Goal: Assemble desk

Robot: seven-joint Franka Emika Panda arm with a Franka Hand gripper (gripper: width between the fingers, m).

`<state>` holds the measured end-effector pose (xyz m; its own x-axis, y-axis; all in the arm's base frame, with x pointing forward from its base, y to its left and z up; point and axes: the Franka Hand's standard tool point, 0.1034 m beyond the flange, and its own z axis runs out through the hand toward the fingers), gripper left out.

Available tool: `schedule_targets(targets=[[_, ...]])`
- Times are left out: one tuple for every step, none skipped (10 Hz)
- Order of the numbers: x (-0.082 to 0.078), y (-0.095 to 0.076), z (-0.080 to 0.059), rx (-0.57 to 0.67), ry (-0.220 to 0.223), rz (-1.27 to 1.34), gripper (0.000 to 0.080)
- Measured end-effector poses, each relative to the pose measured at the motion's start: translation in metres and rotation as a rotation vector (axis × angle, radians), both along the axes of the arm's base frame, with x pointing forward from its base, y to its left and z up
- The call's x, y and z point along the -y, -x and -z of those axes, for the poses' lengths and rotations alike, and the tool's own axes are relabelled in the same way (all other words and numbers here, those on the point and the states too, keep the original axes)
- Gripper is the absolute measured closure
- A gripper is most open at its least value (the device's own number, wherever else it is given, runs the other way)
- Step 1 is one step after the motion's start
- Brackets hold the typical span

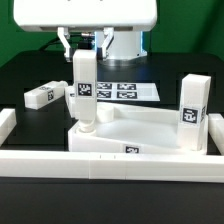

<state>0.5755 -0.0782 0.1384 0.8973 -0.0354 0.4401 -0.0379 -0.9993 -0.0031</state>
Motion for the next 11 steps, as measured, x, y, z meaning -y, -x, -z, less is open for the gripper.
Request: schedule_targets(targets=[[0.001, 0.0, 0.0, 0.002, 0.003, 0.001, 0.0509], [0.001, 0.0, 0.001, 0.003, 0.004, 0.002, 0.0509], [0.001, 0.0, 0.003, 0.001, 0.005, 0.002, 0.0509], [0.001, 0.001, 0.005, -0.004, 0.005, 0.003, 0.0509], [0.002, 0.001, 0.007, -0.003, 0.008, 0.004, 0.0509], [0.001, 0.002, 0.009, -0.007, 0.007, 0.004, 0.0509], [0.002, 0.004, 0.012, -0.011, 0.008, 0.004, 0.0509], [0.002, 0.005, 0.015, -0.01, 0.015, 0.007, 0.0509], [0.005, 0.005, 0.015, 0.005, 0.032, 0.012, 0.0509], [0.01, 0.008, 0.017, 0.035, 0.07, 0.024, 0.0509], [0.011, 0.007, 0.017, 0.051, 0.086, 0.028, 0.0509]])
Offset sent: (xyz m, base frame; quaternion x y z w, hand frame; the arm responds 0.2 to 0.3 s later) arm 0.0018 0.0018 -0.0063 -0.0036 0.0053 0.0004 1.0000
